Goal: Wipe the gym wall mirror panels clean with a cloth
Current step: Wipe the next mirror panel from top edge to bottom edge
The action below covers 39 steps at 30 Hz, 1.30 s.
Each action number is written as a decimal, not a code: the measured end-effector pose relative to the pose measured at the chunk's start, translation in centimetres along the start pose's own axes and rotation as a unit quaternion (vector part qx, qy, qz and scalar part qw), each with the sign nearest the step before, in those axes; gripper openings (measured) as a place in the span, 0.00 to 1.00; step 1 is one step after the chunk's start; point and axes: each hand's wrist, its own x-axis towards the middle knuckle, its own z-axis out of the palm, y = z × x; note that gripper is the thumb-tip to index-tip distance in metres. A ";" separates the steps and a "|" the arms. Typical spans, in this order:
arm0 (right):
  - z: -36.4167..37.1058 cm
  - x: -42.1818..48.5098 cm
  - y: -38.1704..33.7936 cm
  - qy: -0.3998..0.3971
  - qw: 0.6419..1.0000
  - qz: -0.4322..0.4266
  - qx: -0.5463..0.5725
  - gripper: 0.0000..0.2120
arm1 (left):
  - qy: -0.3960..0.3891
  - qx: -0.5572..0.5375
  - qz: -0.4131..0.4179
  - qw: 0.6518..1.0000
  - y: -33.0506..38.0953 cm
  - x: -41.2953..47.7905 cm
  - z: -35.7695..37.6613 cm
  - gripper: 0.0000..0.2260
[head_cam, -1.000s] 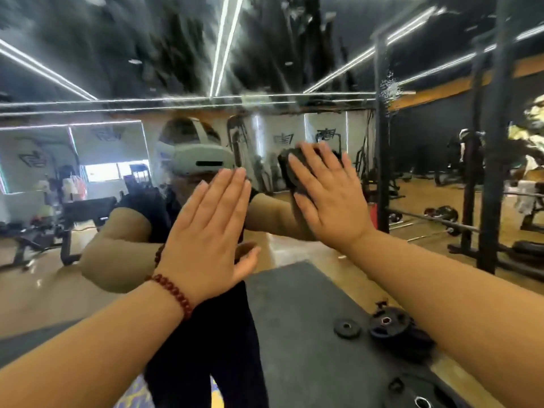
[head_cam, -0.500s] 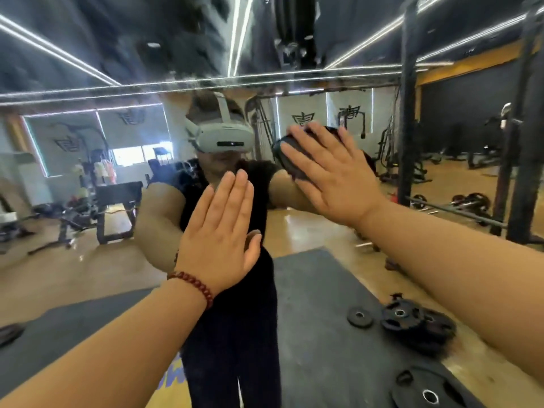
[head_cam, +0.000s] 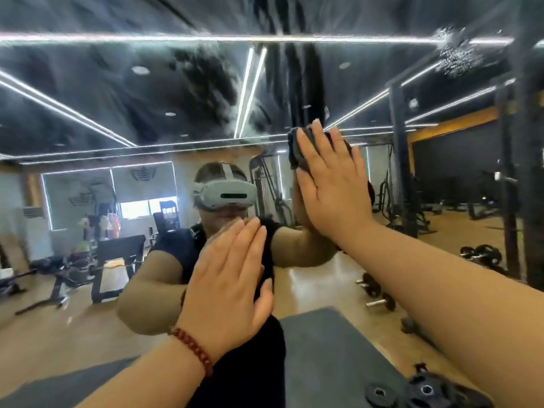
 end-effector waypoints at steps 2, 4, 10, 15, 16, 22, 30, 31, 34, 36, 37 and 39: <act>0.1 0.0 -0.5 0.021 1.000 -0.010 -0.015 0.26 | 0.034 0.022 -0.015 0.999 -2.6 4.0 -1.0 0.31; 0.7 -2.2 -0.5 0.018 0.993 -0.107 -0.046 0.25 | 0.045 0.038 -0.013 0.998 -4.8 7.1 -1.5 0.31; -0.2 2.9 -0.7 -0.018 0.983 -0.176 -0.048 0.26 | 0.018 0.072 -0.007 0.997 -5.7 7.8 -0.7 0.32; -1.2 8.5 -1.5 0.007 0.999 -0.044 -0.029 0.28 | 0.029 0.071 -0.013 0.997 -5.7 7.9 -0.6 0.32; -1.0 7.5 -1.7 0.012 0.999 -0.042 -0.025 0.28 | 0.031 0.069 -0.015 0.997 -5.7 7.9 -0.6 0.32; -0.3 2.8 -1.5 -0.035 0.981 -0.186 -0.043 0.25 | 0.042 0.027 -0.014 0.999 -5.6 8.1 -1.2 0.31; -1.3 10.5 -4.0 -0.006 0.997 -0.065 -0.041 0.26 | 0.021 0.116 -0.066 0.991 -12.0 15.0 -5.1 0.36; -1.1 9.3 -4.1 -0.013 0.993 -0.112 -0.043 0.26 | 0.025 0.109 -0.066 0.992 -12.2 15.0 -4.9 0.35; -0.7 6.8 -3.7 -0.064 0.959 -0.270 -0.064 0.25 | 0.049 0.090 -0.053 0.993 -12.2 14.6 -4.2 0.32; -1.2 9.6 -3.6 -0.062 0.962 -0.257 -0.063 0.25 | 0.068 0.083 -0.050 0.993 -12.5 14.6 -4.1 0.31; -1.5 11.8 -3.8 -0.043 0.975 -0.212 -0.052 0.25 | 0.070 0.081 -0.050 0.993 -12.5 14.7 -4.1 0.31; -2.6 16.6 -4.0 -0.017 0.994 -0.099 -0.031 0.25 | 0.063 0.081 -0.049 0.993 -12.5 14.7 -4.1 0.31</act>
